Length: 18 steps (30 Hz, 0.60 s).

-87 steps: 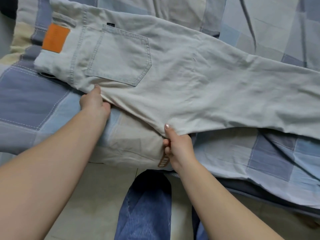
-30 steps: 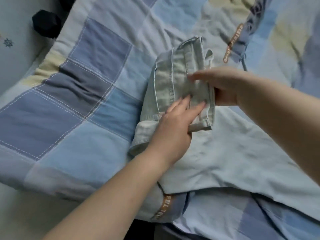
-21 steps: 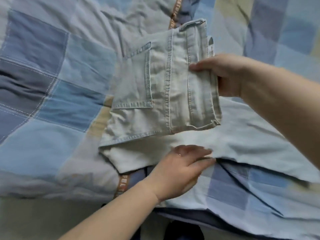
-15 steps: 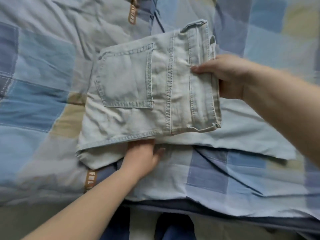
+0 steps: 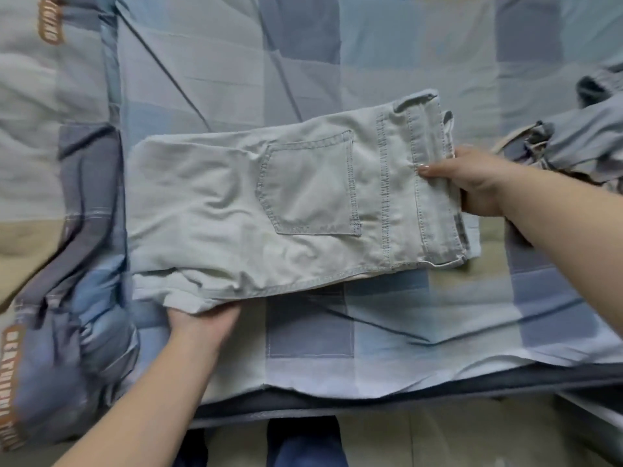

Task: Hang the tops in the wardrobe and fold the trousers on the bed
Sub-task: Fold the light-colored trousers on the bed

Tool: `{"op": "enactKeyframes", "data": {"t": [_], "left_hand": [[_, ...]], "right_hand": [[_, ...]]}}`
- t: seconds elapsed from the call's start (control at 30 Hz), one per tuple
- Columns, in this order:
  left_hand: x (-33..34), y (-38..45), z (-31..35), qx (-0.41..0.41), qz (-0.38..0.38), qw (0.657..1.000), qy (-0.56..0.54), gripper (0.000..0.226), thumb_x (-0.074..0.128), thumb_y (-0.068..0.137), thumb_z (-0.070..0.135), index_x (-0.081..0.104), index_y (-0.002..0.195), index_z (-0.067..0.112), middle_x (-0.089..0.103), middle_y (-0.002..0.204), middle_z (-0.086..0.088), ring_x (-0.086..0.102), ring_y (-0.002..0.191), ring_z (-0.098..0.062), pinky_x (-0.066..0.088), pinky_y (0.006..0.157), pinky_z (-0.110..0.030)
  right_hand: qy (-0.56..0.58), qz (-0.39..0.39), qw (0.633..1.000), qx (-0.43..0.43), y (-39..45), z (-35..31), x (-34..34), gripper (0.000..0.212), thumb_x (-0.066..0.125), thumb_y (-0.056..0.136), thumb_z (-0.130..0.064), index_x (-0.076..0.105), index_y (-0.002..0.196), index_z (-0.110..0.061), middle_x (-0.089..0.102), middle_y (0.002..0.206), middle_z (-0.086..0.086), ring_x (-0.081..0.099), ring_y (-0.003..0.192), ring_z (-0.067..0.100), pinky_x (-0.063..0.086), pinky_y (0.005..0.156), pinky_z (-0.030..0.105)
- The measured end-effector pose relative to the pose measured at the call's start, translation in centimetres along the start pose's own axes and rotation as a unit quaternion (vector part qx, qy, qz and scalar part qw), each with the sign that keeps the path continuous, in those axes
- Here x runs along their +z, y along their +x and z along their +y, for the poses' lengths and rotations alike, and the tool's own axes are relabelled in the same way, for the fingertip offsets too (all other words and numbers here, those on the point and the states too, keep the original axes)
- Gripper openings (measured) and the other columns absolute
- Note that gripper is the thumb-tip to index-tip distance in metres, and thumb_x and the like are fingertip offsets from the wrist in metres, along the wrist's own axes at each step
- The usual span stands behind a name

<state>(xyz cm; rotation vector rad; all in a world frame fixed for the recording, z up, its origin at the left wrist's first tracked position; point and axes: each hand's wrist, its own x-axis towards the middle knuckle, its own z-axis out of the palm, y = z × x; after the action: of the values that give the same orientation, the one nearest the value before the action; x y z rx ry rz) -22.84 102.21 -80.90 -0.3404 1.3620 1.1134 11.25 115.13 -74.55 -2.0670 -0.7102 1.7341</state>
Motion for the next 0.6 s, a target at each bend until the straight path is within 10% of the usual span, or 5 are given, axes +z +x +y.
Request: {"op": "enactKeyframes", "data": {"t": [0.1,0.17,0.27,0.47,0.6], "left_hand": [[0.5,-0.2,-2.4,-0.016,-0.012,0.999,-0.044,0.040,0.027,0.095,0.018,0.065,0.107,0.024,0.070,0.108,-0.004,0.058,0.106,-0.020,0.052,0.079,-0.028],[1.5,-0.1,-4.5,-0.072,0.064,0.990,-0.098,0.044,0.016,0.104,0.014,0.045,0.136,0.009,0.052,0.139,-0.014,0.046,0.123,-0.002,0.051,0.077,-0.012],[0.4,-0.3,-5.1,-0.028,0.056,0.991,-0.115,0.056,0.040,0.087,0.023,0.045,0.142,0.018,0.049,0.144,-0.009,0.046,0.131,-0.017,0.033,0.113,-0.036],[0.1,-0.3,-3.9,0.046,0.020,0.999,-0.014,0.067,0.044,0.084,0.064,0.052,0.136,0.023,0.060,0.133,-0.005,0.054,0.124,-0.029,0.036,0.106,-0.050],[1.5,0.5,-4.8,0.031,0.030,0.995,0.086,0.028,0.053,0.094,0.036,0.064,0.116,0.024,0.070,0.116,0.001,0.062,0.114,-0.019,0.042,0.099,-0.045]], "right_hand": [[-0.010,0.053,0.998,0.010,1.8,3.6,-2.7,0.018,0.056,0.092,-0.001,0.060,0.104,-0.014,0.072,0.074,0.002,0.070,0.061,0.015,0.054,0.050,0.026],[-0.016,0.096,0.995,0.001,3.1,5.8,-4.3,0.026,0.058,0.090,-0.002,0.057,0.115,-0.013,0.069,0.091,0.008,0.067,0.072,0.020,0.055,0.058,0.031],[-0.019,0.139,0.990,0.009,4.6,7.9,-6.1,0.033,0.061,0.089,-0.006,0.054,0.120,-0.013,0.065,0.110,0.014,0.065,0.090,0.029,0.056,0.079,0.044],[-0.049,0.156,0.987,-0.008,5.9,9.2,-10.7,0.040,0.067,0.084,-0.011,0.055,0.121,-0.017,0.064,0.116,0.012,0.063,0.102,0.032,0.051,0.092,0.051],[-0.067,0.207,0.975,-0.042,6.1,9.4,-13.7,0.038,0.062,0.081,-0.010,0.056,0.116,-0.022,0.064,0.114,0.007,0.061,0.100,0.029,0.051,0.091,0.043]]}}
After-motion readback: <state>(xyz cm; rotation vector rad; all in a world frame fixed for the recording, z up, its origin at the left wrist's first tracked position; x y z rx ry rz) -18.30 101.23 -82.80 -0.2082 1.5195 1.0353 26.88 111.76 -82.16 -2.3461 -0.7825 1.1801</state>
